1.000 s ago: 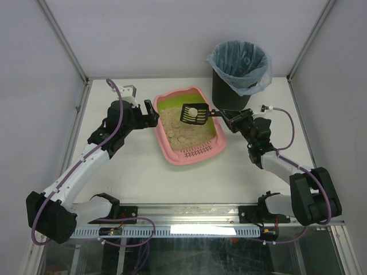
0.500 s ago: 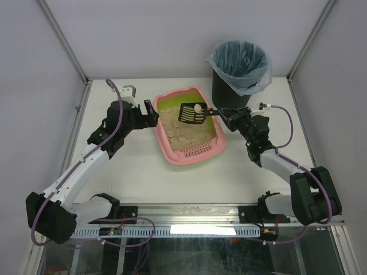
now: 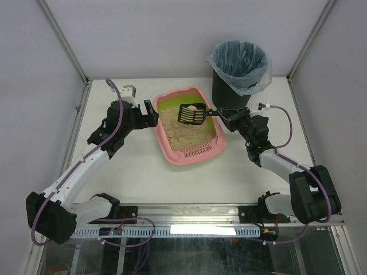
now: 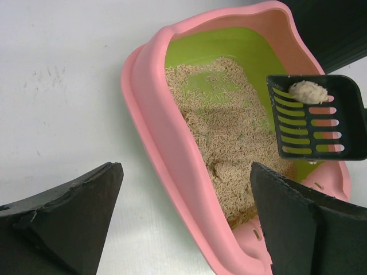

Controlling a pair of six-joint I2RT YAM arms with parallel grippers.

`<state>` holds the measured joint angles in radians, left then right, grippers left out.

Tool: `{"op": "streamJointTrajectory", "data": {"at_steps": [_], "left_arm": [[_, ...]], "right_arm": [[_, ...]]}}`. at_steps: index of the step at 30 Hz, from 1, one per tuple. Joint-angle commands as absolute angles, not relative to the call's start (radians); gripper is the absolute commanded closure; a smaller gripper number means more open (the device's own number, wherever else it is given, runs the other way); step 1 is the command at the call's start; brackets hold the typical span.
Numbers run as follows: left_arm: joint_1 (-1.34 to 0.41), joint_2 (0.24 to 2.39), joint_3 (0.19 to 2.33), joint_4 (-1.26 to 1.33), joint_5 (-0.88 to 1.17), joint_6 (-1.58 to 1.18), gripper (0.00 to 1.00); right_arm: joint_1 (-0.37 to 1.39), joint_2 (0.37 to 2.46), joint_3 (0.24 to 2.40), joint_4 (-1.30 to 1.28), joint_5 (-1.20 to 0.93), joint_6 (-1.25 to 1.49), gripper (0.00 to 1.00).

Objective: Clean the litter box

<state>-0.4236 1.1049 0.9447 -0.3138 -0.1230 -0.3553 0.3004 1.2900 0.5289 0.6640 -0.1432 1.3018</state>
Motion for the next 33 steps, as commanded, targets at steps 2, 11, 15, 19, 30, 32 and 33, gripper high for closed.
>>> {"op": "streamJointTrajectory", "data": {"at_steps": [2,11,15,19,30,32,33], "left_arm": [[-0.413,1.107,0.980,-0.284,-0.120,-0.347,0.01],[-0.413,1.097,0.971,-0.280,-0.125,-0.354,0.01],[-0.413,1.109,0.972,-0.264,-0.099,-0.357,0.01],[-0.413,1.098,0.969,-0.275,-0.120,-0.355,0.01],[-0.413,1.110,0.968,-0.266,-0.117,-0.359,0.01],[-0.413,1.119,0.978,-0.268,-0.109,-0.355,0.01],[-0.413,1.118,0.978,-0.270,-0.113,-0.354,0.01]], "right_arm": [[0.268,1.268,0.537,0.738,-0.130,1.327,1.00],[0.271,1.260,0.540,0.711,-0.159,1.320,1.00],[0.319,1.264,0.589,0.661,-0.152,1.260,1.00],[0.284,1.260,0.568,0.681,-0.149,1.300,1.00],[0.320,1.295,0.599,0.676,-0.182,1.274,1.00],[0.294,1.283,0.586,0.662,-0.151,1.282,1.00],[0.280,1.278,0.572,0.663,-0.140,1.300,1.00]]}}
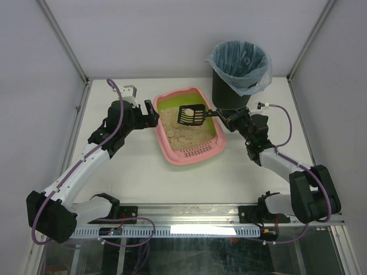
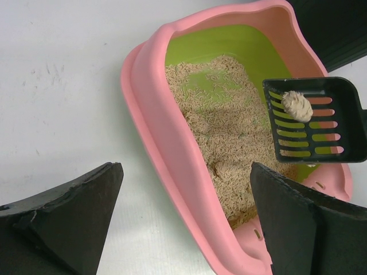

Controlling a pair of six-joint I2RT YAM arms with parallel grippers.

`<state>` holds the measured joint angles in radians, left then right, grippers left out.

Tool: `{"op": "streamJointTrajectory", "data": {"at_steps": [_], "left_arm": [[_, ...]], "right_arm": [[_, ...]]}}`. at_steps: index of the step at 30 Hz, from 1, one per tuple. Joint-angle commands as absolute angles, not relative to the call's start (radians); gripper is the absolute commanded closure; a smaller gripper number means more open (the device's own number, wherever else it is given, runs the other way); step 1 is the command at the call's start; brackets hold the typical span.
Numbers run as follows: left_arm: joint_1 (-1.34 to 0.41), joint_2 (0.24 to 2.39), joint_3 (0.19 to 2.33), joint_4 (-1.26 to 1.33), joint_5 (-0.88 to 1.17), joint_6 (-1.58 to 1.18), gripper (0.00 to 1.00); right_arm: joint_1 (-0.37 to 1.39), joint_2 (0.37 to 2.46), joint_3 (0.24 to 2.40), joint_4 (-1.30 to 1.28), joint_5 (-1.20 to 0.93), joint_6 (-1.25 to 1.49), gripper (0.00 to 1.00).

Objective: Clean the litter box

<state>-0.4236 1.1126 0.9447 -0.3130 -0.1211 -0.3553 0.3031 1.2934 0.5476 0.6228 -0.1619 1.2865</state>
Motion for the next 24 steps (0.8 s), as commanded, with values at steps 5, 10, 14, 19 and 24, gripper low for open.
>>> {"op": "streamJointTrajectory", "data": {"at_steps": [5,10,14,19,24], "left_arm": [[-0.413,1.109,0.964,-0.265,-0.121,-0.361,0.01],[-0.413,1.103,0.965,-0.272,-0.130,-0.356,0.01],[-0.413,1.110,0.968,-0.262,-0.116,-0.360,0.01],[-0.413,1.099,0.959,-0.262,-0.127,-0.363,0.01],[-0.414,1.106,0.971,-0.270,-0.114,-0.355,0.01]], "right_arm": [[0.326,1.318,0.631,0.665,-0.185,1.279,1.00],[0.300,1.319,0.608,0.678,-0.172,1.314,1.00],[0.326,1.332,0.648,0.650,-0.175,1.281,1.00],[0.313,1.327,0.637,0.667,-0.186,1.310,1.00],[0.290,1.301,0.612,0.647,-0.147,1.323,1.00]]}}
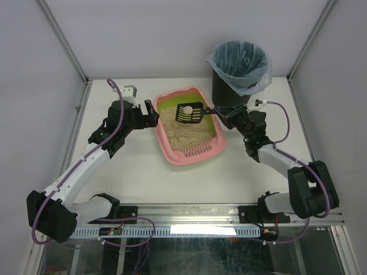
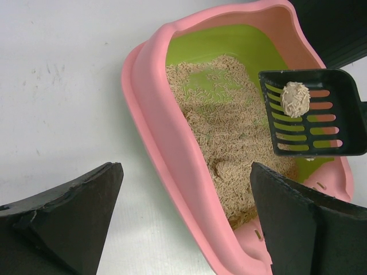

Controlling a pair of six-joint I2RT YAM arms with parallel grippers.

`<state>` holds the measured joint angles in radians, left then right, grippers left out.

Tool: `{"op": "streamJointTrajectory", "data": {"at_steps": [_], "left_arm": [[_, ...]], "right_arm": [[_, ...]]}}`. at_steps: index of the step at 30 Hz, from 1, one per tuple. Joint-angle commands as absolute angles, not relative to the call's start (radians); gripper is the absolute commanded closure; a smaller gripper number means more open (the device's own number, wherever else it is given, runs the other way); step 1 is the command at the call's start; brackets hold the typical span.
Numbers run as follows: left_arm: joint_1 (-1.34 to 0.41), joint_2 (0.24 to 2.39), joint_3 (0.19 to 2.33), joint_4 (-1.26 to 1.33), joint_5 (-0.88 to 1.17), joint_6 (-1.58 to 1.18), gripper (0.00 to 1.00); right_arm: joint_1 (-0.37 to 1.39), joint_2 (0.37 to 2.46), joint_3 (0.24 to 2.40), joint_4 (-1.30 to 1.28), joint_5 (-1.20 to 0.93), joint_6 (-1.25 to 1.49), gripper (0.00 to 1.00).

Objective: Clean the litter box

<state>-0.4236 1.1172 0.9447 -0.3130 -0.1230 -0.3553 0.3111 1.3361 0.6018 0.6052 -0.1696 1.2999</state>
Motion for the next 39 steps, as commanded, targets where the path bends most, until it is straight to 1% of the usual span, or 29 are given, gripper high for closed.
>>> {"op": "streamJointTrajectory", "data": {"at_steps": [1,5,9,13,17,21,26,30,35,39], "left_arm": [[-0.413,1.099,0.968,-0.271,-0.127,-0.356,0.01],[-0.414,1.088,0.955,-0.261,-0.134,-0.361,0.01],[-0.412,1.094,0.962,-0.269,-0.129,-0.359,0.01],[-0.413,1.102,0.961,-0.261,-0.114,-0.365,0.01],[-0.413,1.095,0.963,-0.265,-0.118,-0.361,0.01],[-0.414,1.086,0.951,-0.252,-0.117,-0.367,0.01],[-0.413,1.085,0.964,-0.270,-0.119,-0.359,0.01],[-0.413,1.077,0.949,-0.249,-0.118,-0.368,0.01],[-0.413,1.097,0.965,-0.268,-0.109,-0.362,0.01],[-0.413,1.097,0.956,-0.250,-0.103,-0.368,0.01]], "right_arm": [[0.287,1.297,0.614,0.652,-0.158,1.325,1.00],[0.328,1.273,0.652,0.602,-0.181,1.280,1.00],[0.280,1.212,0.610,0.568,-0.110,1.297,1.00],[0.313,1.247,0.662,0.565,-0.181,1.259,1.00],[0.256,1.228,0.610,0.587,-0.149,1.315,1.00],[0.310,1.254,0.684,0.556,-0.195,1.259,1.00],[0.223,1.224,0.642,0.557,-0.160,1.296,1.00],[0.287,1.252,0.696,0.539,-0.208,1.251,1.00],[0.230,1.223,0.660,0.554,-0.173,1.287,1.00],[0.281,1.243,0.725,0.522,-0.202,1.228,1.00]]}}
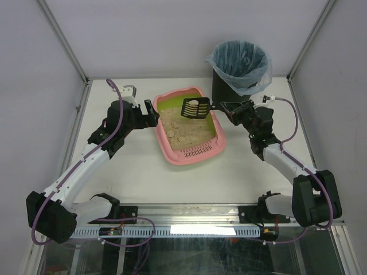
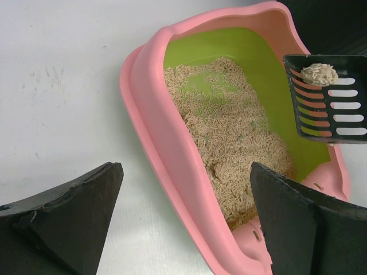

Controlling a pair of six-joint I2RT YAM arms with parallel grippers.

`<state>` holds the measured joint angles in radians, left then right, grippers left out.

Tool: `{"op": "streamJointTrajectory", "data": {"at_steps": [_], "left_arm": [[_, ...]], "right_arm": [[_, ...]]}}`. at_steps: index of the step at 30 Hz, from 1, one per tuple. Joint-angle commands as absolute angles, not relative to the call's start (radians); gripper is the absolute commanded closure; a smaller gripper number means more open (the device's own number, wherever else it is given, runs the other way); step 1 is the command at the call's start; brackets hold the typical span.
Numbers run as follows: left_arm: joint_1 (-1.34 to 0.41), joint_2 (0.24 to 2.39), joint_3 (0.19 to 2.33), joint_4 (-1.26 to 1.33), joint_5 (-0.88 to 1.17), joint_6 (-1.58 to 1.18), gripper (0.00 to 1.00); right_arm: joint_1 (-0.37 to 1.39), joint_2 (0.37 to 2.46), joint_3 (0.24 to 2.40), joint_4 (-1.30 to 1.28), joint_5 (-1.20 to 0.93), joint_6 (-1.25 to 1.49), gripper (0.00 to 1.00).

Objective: Clean the litter box

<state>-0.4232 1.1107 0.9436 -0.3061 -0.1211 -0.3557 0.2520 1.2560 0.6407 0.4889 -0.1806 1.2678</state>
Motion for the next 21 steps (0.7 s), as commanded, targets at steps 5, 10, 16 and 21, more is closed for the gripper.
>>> {"op": "streamJointTrajectory", "data": {"at_steps": [5,10,16,21], "left_arm": [[-0.413,1.088,0.958,-0.267,-0.121,-0.362,0.01],[-0.414,1.094,0.959,-0.259,-0.120,-0.363,0.01],[-0.413,1.086,0.951,-0.260,-0.124,-0.365,0.01],[-0.413,1.083,0.954,-0.259,-0.118,-0.366,0.01]], "right_arm": [[0.239,1.233,0.729,0.538,-0.208,1.271,1.00],[0.232,1.269,0.909,0.385,-0.288,1.236,1.00],[0.191,1.284,1.065,0.305,-0.233,1.262,1.00],[0.118,1.289,1.174,0.230,-0.118,1.247,1.00]]}}
